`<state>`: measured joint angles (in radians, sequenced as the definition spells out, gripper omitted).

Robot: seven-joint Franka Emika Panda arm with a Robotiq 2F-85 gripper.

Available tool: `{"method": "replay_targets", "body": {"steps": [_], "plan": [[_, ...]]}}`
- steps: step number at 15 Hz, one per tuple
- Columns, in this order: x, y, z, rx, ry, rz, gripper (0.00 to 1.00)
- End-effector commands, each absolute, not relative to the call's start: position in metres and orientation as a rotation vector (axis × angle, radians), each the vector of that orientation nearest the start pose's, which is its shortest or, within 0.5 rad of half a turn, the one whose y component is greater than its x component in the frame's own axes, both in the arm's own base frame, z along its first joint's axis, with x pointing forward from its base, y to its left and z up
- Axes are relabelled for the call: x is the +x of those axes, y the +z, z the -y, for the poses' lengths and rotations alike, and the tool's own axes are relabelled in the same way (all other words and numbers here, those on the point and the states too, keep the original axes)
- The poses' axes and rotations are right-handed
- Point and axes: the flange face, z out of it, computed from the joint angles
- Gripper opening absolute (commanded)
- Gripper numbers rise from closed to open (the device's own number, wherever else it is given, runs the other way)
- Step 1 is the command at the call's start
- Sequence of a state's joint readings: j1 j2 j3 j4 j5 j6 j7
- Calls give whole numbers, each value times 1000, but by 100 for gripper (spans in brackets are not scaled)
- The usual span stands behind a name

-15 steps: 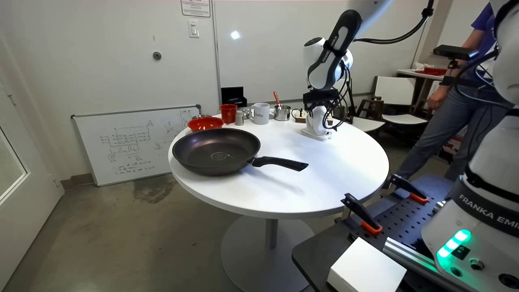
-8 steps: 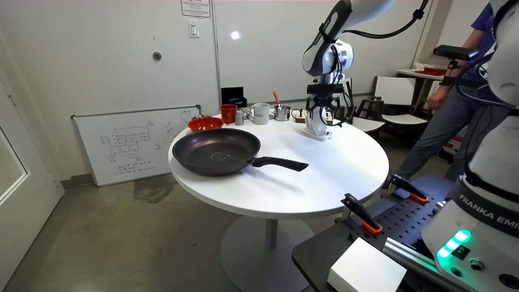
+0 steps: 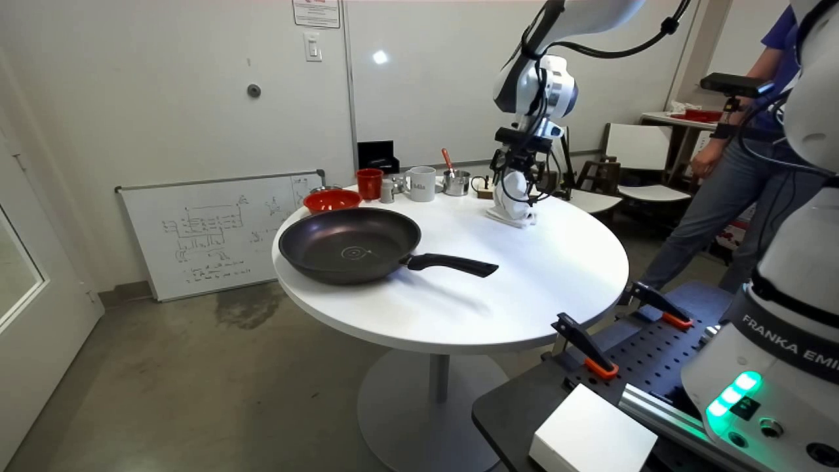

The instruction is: Fold the towel in half

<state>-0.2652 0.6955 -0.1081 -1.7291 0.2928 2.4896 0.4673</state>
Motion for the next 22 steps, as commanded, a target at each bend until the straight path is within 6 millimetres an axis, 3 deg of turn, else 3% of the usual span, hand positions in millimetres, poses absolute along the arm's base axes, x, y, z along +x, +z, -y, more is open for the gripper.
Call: {"method": "replay_targets", "body": {"steps": [1,4,7,8,10,15,18,21,22], "plan": [[635,179,243,-2606,-379,-1531,100],[635,166,235,-2639,-475,-1493,100],[637,153,226,-2686,-432,-1454,100],[637,149,223,-2707,-424,-1452,75],[638,144,220,-2758,-425,-1449,67],[637,134,215,-2843,-344,-1403,28],[635,132,209,-2885,-193,-1318,5],[633,129,200,-2912,-16,-1236,3],[633,128,198,-2919,38,-1210,6]]}}
